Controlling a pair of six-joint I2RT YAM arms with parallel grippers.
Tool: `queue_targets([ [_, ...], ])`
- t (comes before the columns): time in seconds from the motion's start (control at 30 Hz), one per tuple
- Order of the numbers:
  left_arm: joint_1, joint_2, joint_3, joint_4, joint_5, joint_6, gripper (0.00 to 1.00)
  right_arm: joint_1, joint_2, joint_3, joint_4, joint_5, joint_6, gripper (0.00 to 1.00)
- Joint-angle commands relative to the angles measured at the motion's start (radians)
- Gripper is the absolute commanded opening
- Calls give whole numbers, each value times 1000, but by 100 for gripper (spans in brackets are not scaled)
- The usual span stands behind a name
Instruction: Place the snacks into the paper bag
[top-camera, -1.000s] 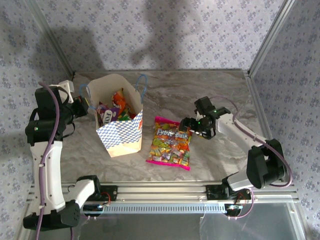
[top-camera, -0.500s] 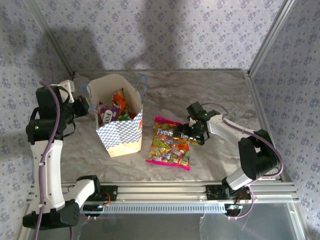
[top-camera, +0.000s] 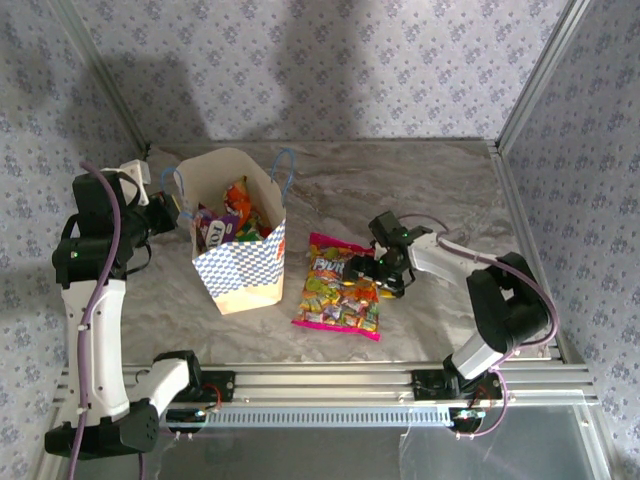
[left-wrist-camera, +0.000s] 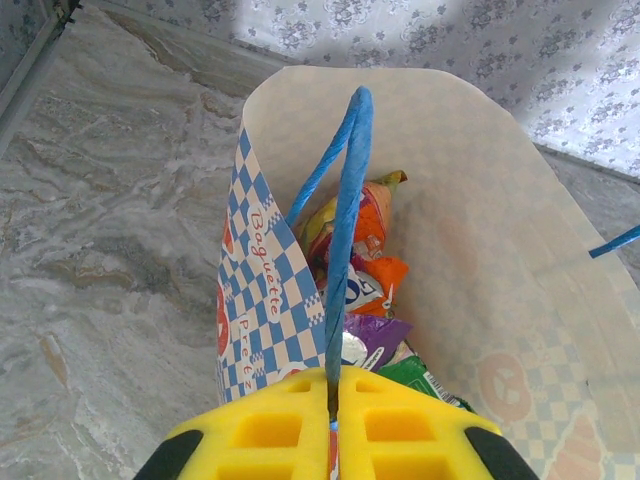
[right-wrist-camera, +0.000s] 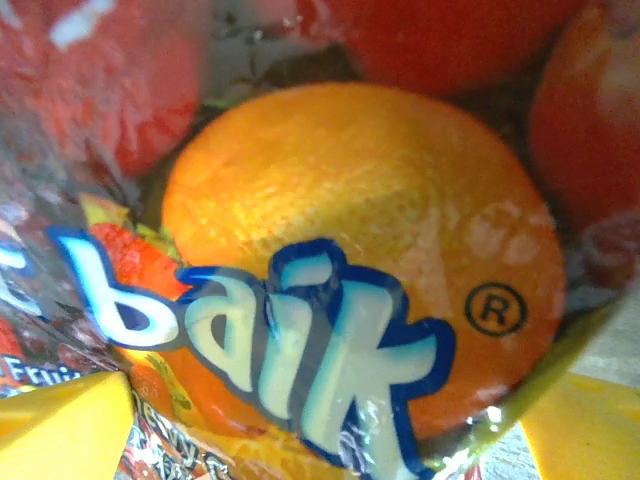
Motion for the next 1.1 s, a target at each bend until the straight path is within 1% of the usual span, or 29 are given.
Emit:
queue_targets([
  [0.0,-9,5,20,7,-2,11,9,25,20,-14,1,-23,10,100],
  [0.23,-15,7,15,7,-3,8,9,63,26,-8,-3,-19,-3,100],
  [0.43,-21,2,22,-1,-8,9,9,67,45,-32,1,-8,12,100],
  [0.67,-25,3,22,-5,-10,8,10,73,17,-59,8,-9,14,100],
  [0.83,-36,9,19,-2,-12,3,10,91,43,-61,38,6,43,100],
  [0.93,-42,7,23,-7,-17,4,10,94,68,-61,78,24,80,98],
  [1.07,-44,7,30,-20,-26,10,10,93,89,-53,113,49,108,93],
])
